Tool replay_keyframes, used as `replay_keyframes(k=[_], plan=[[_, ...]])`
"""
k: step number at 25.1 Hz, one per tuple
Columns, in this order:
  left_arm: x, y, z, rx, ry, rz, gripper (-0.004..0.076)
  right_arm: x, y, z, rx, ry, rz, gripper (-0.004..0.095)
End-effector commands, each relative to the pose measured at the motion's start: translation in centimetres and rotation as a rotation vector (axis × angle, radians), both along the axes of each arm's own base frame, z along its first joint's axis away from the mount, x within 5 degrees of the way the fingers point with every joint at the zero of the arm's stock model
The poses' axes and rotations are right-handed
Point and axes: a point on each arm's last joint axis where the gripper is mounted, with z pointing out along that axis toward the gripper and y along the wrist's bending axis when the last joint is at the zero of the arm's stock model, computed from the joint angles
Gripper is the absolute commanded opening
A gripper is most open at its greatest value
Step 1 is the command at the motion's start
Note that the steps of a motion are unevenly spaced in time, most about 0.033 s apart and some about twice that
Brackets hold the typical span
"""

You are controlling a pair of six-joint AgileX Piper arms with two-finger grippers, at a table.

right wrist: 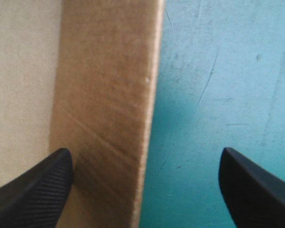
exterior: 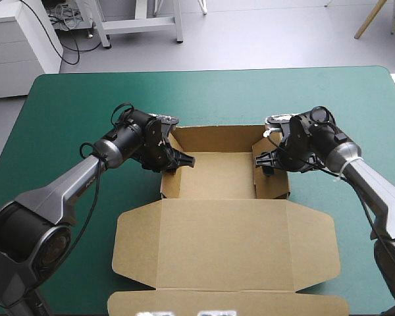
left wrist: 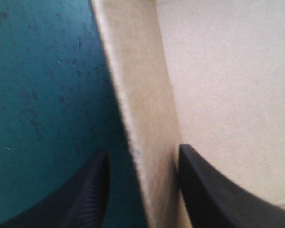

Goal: Fold the box

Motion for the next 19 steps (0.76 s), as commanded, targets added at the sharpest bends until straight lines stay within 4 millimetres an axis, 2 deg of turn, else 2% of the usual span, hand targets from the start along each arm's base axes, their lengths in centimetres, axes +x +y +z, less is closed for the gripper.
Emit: replay_keyframes(k=[1,4,9,12,14,16,19], plan=[[-0.4,0.5,2.3,-0.011,-0.055,-0.006,0.0507,-0.1,-0.5,2.2,0.003,-0.082,0.006,0.0875],[-0.2,0.5,3.6,-0.004,-0.072,-0.008,0.0518,0.0,-0.4,3.2,0.011,-0.101,0.005,0.0873],[0.2,1.2,8.5,0.051,-0.154,-0.002,0.0518,-0.6,-0.7,8.2,0.047,-0.221,0.0,0.0851],[-0.2,1.7,13.4,0.017,-0.284,-0.009,0.0517,-2.6,-1.4,12.0,0.071,-0.314,-0.004,0.0846],[-0.9,2.0,15.8,-0.016,-0.354,-0.024,0.0493,-3.9,-2.1,13.2,0.053,-0.336,-0.008,0.0846],[-2.0,2.5,17.8,-0.045,-0.409,-0.043,0.0393,-5.3,-2.7,14.2,0.036,-0.345,-0.018,0.0845],[-3.9,3.6,20.1,-0.062,-0.474,-0.063,0.012,-6.8,-3.3,15.6,0.048,-0.393,-0.021,0.0844]])
